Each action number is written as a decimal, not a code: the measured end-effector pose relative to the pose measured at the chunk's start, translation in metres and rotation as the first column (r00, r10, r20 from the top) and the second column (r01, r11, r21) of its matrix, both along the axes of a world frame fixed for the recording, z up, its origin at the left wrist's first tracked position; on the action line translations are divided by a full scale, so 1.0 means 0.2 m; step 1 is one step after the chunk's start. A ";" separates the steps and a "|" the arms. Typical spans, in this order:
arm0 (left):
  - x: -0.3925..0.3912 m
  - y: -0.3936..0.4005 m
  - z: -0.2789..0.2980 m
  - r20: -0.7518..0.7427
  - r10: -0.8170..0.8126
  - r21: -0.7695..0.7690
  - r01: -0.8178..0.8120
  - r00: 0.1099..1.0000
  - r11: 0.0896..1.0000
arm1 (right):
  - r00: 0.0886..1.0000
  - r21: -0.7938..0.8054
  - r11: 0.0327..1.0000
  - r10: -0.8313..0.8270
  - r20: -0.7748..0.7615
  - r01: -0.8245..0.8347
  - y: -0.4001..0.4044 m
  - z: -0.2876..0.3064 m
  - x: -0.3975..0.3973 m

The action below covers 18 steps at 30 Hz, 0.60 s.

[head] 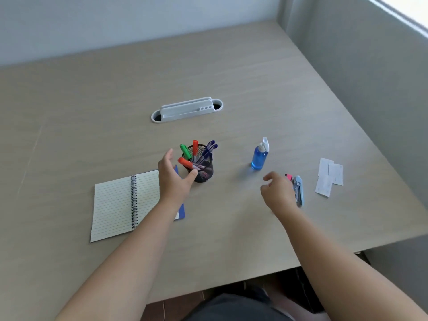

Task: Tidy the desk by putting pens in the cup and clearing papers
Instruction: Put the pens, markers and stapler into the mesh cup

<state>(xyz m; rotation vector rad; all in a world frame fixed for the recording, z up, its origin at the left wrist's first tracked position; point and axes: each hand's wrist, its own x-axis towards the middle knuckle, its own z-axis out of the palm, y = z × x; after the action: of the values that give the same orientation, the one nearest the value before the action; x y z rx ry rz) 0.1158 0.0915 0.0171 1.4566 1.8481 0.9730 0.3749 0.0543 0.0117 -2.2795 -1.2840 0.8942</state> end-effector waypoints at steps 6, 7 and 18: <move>0.05 0.08 -0.02 0.003 -0.067 -0.059 0.067 0.998 0.996 | 0.967 -0.162 0.986 0.071 0.244 -0.032 -0.05 -0.08 0.10; 0.05 0.09 -0.01 0.001 -0.076 -0.071 0.076 0.997 0.995 | 0.965 -0.148 0.989 0.062 0.255 -0.024 -0.05 -0.08 0.08; 0.04 0.10 0.02 0.079 -0.113 -0.134 0.123 0.990 0.983 | 0.959 -0.174 0.965 -0.225 -0.170 0.195 -0.03 -0.03 0.00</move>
<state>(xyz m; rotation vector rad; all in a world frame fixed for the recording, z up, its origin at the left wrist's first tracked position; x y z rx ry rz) 0.1235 0.1116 0.0215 1.4119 1.7217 0.8129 0.3750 0.0491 0.0062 -2.3285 -0.8991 1.1349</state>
